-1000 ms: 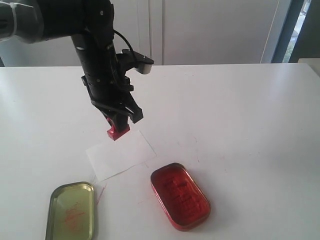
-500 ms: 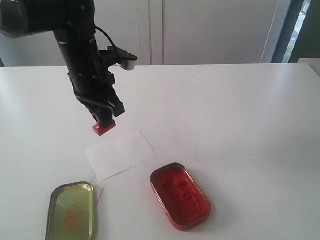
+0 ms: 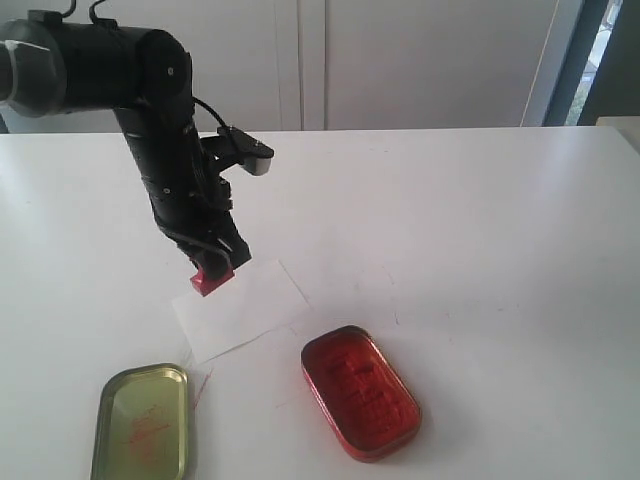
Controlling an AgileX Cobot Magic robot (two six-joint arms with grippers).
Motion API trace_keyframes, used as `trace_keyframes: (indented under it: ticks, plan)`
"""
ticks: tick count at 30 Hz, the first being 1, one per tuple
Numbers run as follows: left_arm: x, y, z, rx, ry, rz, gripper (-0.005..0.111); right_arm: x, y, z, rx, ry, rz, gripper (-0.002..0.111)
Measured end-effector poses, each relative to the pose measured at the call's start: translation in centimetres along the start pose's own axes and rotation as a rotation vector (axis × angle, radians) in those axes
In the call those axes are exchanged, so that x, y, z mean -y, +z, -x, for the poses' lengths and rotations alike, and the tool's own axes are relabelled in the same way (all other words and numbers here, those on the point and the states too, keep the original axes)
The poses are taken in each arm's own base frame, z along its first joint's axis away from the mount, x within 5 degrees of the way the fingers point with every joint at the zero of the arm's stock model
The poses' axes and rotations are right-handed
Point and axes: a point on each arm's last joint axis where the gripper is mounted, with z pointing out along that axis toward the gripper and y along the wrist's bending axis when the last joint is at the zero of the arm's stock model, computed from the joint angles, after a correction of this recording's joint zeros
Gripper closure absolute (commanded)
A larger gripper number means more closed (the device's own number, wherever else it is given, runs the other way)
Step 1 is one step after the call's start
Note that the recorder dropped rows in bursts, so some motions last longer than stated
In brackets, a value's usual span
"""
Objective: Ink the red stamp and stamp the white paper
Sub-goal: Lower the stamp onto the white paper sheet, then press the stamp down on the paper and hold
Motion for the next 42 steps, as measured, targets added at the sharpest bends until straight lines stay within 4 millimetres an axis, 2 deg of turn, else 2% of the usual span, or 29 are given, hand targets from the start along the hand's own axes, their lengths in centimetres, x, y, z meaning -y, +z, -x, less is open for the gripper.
trace_keyframes:
  ticks: [4, 10, 24, 31, 42]
  plan:
    - [0.0, 0.4, 0.2, 0.003, 0.006, 0.007, 0.107, 0.0, 0.0, 0.0, 0.000, 0.000, 0.000, 0.108]
    - [0.6, 2.1, 0.8, -0.031, 0.026, 0.069, 0.107, 0.0, 0.0, 0.0, 0.000, 0.000, 0.000, 0.108]
    - [1.4, 2.7, 1.7, 0.017, 0.033, 0.097, 0.107, 0.0, 0.0, 0.0, 0.000, 0.000, 0.000, 0.108]
    - [1.2, 4.4, 1.8, -0.014, 0.029, 0.087, 0.107, 0.0, 0.0, 0.0, 0.000, 0.000, 0.000, 0.108]
    - [1.5, 5.4, 1.9, -0.035, 0.037, 0.079, 0.107, 0.0, 0.0, 0.0, 0.000, 0.000, 0.000, 0.108]
